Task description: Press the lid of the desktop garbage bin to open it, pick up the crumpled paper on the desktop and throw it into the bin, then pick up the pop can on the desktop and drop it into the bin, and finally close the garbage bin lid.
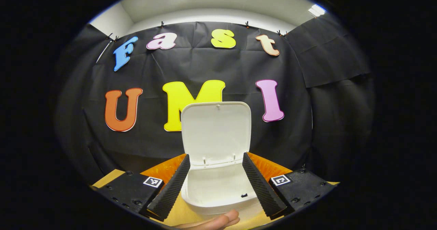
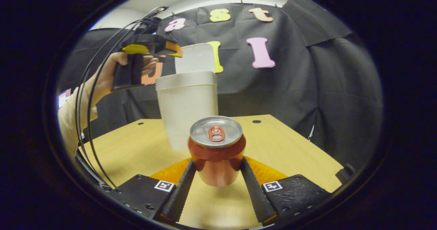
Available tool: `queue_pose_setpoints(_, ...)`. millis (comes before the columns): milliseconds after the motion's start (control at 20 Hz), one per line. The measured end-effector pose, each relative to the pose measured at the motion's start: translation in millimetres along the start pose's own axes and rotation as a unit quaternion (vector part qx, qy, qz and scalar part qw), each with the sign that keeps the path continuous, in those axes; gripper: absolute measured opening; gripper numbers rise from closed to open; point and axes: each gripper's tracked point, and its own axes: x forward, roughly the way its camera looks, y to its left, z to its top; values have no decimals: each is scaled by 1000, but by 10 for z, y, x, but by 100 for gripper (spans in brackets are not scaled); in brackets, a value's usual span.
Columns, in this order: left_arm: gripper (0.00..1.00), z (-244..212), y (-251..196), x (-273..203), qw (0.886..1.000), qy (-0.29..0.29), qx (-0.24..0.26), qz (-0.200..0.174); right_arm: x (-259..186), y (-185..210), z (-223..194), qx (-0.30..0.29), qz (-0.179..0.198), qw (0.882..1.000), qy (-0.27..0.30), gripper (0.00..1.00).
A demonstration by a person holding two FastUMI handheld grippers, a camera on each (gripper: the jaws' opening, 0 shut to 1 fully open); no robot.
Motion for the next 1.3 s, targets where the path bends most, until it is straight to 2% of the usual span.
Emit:
queue_pose_setpoints(350, 99, -155, 529, -722, 999, -3, -10, 51, 11, -266, 322, 4, -39, 999, -13, 79)
queue_pose_setpoints(600, 99, -428, 773, -1120, 997, 11, -38, 71, -90, -308, 656, -3, -34, 999, -25, 79)
queue_pose_setpoints(750, 99, -619, 955, -1304, 995, 16, -30, 92, -139, -355, 833, -7, -41, 999, -34, 78)
queue_pose_setpoints(850, 99, -825, 961, -1386, 995, 27, -34, 91, -172, -281, 943, -6, -30, 999, -38, 78)
queue_pose_setpoints(1150, 99, -1317, 1113, -1510, 992, 67, -32, 104, -280, -310, 1435, -40, -43, 996, -67, 79)
queue_pose_setpoints(1300, 99, -1422, 1094, -1543, 992, 70, -36, 96, -297, -269, 1694, -40, -48, 996, -71, 78)
